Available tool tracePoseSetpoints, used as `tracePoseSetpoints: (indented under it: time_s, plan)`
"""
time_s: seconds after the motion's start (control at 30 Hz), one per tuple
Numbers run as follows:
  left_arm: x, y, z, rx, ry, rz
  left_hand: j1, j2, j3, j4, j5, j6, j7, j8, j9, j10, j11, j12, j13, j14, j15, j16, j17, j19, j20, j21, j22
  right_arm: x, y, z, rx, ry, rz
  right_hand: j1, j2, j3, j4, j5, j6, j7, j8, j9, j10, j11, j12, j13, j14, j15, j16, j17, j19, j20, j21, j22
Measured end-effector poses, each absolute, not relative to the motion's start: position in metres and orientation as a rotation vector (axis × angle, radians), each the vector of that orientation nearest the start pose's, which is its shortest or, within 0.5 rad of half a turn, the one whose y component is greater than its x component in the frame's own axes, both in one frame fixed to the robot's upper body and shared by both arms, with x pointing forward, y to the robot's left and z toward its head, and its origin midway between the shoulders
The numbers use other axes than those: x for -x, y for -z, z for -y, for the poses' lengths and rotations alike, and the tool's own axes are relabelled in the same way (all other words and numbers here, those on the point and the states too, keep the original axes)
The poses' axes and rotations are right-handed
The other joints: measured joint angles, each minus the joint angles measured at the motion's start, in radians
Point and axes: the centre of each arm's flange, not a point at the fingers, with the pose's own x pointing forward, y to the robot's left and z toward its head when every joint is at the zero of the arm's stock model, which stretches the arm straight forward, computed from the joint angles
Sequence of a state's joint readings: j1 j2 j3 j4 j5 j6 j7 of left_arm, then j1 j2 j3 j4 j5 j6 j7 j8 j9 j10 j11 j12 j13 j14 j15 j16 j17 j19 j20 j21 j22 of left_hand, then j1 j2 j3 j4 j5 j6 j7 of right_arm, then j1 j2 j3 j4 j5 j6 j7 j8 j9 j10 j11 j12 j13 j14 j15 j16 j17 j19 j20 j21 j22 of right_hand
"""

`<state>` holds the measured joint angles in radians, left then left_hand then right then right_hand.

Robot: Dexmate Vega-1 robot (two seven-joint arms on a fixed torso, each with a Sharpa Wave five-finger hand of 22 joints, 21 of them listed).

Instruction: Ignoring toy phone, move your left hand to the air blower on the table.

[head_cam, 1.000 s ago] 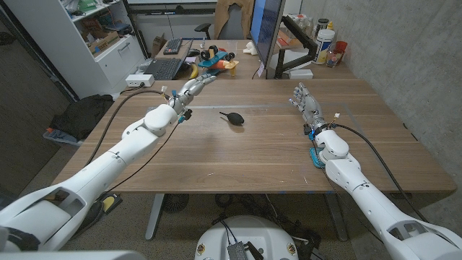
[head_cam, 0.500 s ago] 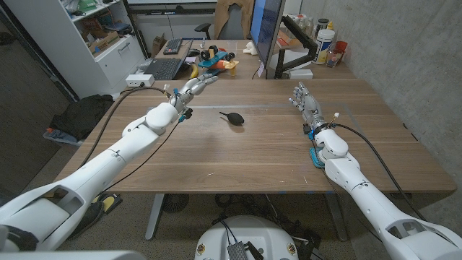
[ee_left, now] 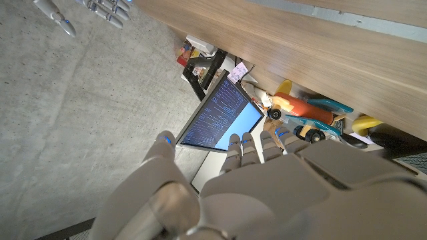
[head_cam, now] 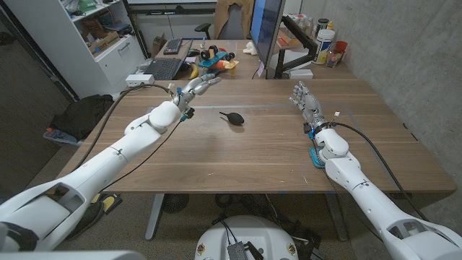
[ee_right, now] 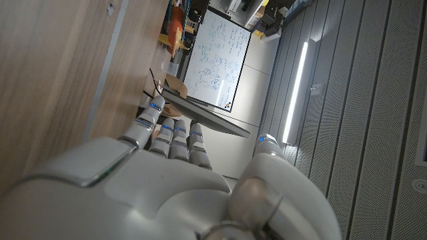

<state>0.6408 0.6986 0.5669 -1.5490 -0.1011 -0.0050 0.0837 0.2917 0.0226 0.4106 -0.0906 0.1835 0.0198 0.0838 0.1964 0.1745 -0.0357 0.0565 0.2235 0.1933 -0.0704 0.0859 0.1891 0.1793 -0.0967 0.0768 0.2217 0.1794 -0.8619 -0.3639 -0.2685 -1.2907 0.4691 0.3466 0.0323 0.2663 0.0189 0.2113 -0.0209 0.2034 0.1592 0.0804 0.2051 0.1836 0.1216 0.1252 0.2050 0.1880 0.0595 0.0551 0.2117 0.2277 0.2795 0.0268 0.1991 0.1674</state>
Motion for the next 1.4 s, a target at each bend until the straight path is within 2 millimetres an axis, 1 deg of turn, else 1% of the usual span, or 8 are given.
tracePoseSetpoints:
  time_s: [0.17,0.3,0.67,0.9,1.0,1.17,1.33,1.4]
  plan:
    - [-0.631,-0.074,-0.234,-0.769,0.122,0.674,0.0,0.0,0.001,-0.001,0.0,0.004,-0.004,0.0,0.0,0.005,-0.005,0.0,0.0,0.004,-0.004,0.0,0.0,0.0,0.0,0.0,0.0,-0.647,0.02,0.267,-0.03,-0.174,0.691,0.0,0.0,0.0,0.0,0.0,0.007,0.0,0.0,0.0,0.0,0.0,0.0,0.0,0.002,-0.002,0.0,0.0,0.0,0.0,0.0,0.0]
    - [-0.631,-0.074,-0.232,-0.787,0.116,0.673,0.005,-0.005,0.001,-0.001,0.0,0.007,-0.007,0.0,0.0,0.01,0.001,0.0,0.0,0.004,-0.004,0.0,0.0,0.0,0.0,0.0,0.0,-0.647,0.021,0.266,-0.029,-0.176,0.689,0.0,0.0,-0.003,-0.003,0.0,0.007,0.0,0.0,0.0,0.0,0.0,0.0,0.0,0.002,-0.002,0.0,0.0,0.0,0.0,0.0,0.0]
    - [-0.632,-0.076,-0.225,-0.836,0.103,0.674,0.01,0.0,-0.003,-0.005,0.0,0.011,-0.003,0.0,0.0,0.014,-0.003,0.0,0.0,0.007,-0.007,0.0,0.0,0.0,0.0,-0.004,0.0,-0.645,0.02,0.266,-0.027,-0.177,0.691,0.0,0.0,-0.003,-0.003,0.0,0.011,-0.004,0.0,0.0,0.004,-0.004,0.0,0.0,0.002,-0.002,0.0,0.0,0.0,0.0,0.0,0.0]
    - [-0.633,-0.078,-0.219,-0.866,0.093,0.682,0.01,0.0,-0.003,-0.005,0.0,0.025,-0.003,0.0,0.005,0.042,-0.01,0.007,0.0,0.015,-0.004,0.0,0.0,0.005,0.005,-0.004,0.0,-0.645,0.022,0.267,-0.028,-0.177,0.69,-0.004,0.004,-0.003,-0.003,0.0,0.011,-0.004,0.0,0.0,0.009,0.002,0.0,0.0,0.002,-0.002,0.0,0.0,0.0,0.0,0.0,0.0]
    - [-0.634,-0.079,-0.216,-0.88,0.086,0.685,0.01,0.0,-0.003,-0.005,0.0,0.031,-0.009,0.0,0.005,0.042,-0.01,0.007,0.0,0.018,-0.007,0.0,0.0,0.005,0.005,-0.004,0.0,-0.644,0.021,0.268,-0.03,-0.176,0.693,-0.013,0.013,-0.003,-0.003,0.0,0.011,-0.004,0.0,0.0,0.009,0.002,0.0,0.0,0.001,-0.002,0.0,0.0,0.0,0.0,0.0,0.0]
    - [-0.635,-0.079,-0.212,-0.911,0.073,0.686,0.014,0.004,0.0,-0.008,0.0,0.036,-0.014,0.0,0.005,0.046,-0.006,0.007,0.0,0.028,-0.008,0.0,0.0,0.011,0.0,-0.004,0.0,-0.644,0.021,0.268,-0.032,-0.177,0.698,-0.013,0.013,-0.003,-0.003,0.0,0.011,-0.004,0.0,0.0,0.009,0.002,0.0,0.0,0.005,0.002,0.0,0.0,0.0,0.0,0.0,0.0]
    - [-0.636,-0.08,-0.207,-0.937,0.065,0.688,0.014,0.004,-0.004,-0.012,0.0,0.04,-0.011,0.004,0.005,0.048,-0.005,0.007,0.0,0.031,-0.004,0.0,0.0,0.011,0.0,-0.004,0.0,-0.644,0.021,0.269,-0.033,-0.178,0.699,-0.013,0.013,-0.003,-0.003,0.0,0.011,-0.004,0.0,0.005,0.009,0.002,0.0,0.0,0.007,0.004,0.0,0.0,0.0,0.0,0.0,0.0]
    - [-0.637,-0.08,-0.206,-0.954,0.058,0.689,0.014,0.004,-0.004,-0.012,0.0,0.044,-0.015,0.004,0.005,0.048,-0.005,0.007,0.0,0.031,-0.004,0.0,0.0,0.015,0.004,-0.004,0.0,-0.644,0.022,0.269,-0.034,-0.178,0.698,-0.013,0.013,-0.003,-0.003,0.0,0.011,-0.004,0.0,0.005,0.009,0.002,0.0,0.0,0.007,0.004,0.0,0.0,0.0,0.0,0.0,0.0]
